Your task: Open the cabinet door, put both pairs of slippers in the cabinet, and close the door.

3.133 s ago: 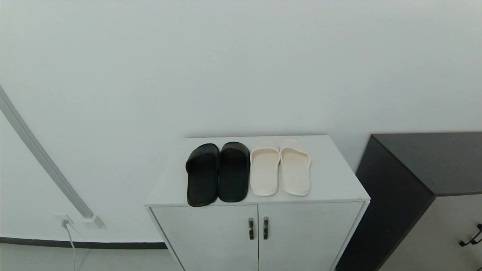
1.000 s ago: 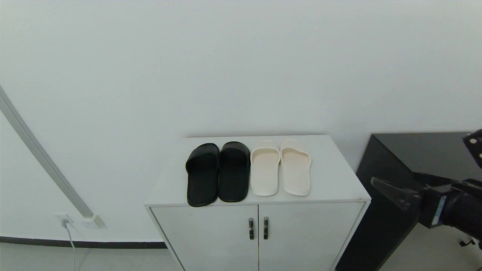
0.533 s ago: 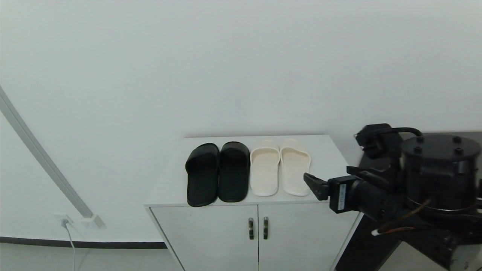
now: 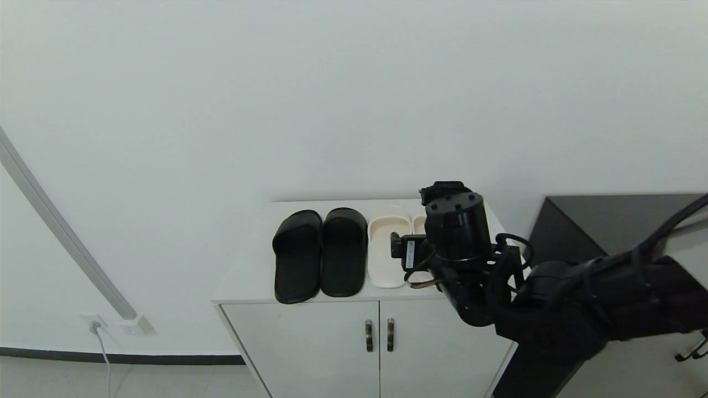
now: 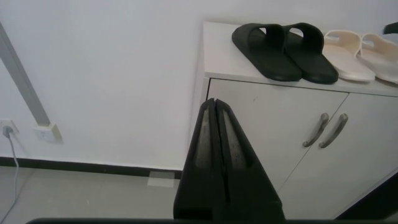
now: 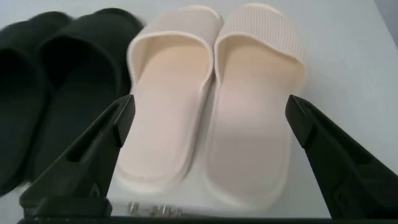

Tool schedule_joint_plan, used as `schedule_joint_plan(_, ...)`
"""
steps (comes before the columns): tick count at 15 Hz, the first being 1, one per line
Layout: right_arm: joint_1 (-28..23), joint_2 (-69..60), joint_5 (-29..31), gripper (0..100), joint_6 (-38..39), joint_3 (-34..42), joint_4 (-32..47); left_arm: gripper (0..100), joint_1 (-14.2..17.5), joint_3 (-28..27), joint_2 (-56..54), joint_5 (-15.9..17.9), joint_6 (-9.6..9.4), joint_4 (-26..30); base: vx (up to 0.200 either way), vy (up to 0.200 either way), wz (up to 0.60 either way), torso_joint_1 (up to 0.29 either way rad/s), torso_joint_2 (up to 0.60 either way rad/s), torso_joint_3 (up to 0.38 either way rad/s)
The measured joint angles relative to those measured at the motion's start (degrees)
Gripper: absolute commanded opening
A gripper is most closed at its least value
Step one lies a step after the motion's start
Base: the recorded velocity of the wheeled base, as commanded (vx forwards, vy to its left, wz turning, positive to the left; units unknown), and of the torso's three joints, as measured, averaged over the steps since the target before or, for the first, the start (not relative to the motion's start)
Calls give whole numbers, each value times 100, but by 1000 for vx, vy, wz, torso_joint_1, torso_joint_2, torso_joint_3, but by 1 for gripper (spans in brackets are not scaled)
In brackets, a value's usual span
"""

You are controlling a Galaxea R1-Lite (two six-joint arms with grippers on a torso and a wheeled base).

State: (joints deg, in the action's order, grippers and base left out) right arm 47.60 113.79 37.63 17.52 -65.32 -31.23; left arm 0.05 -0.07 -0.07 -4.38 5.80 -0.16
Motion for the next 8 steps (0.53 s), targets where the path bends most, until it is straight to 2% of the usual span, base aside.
schedule_joint_plan(3,-271,655,38,100,7,-614,15,0,2,0,0,0,5,0,0,0,0,0,0,0)
schedule_joint_plan(8,-428,1421,46,100,-30,-1440,56,0,2,2,0,0,10,2,0,0,0,0,0,0)
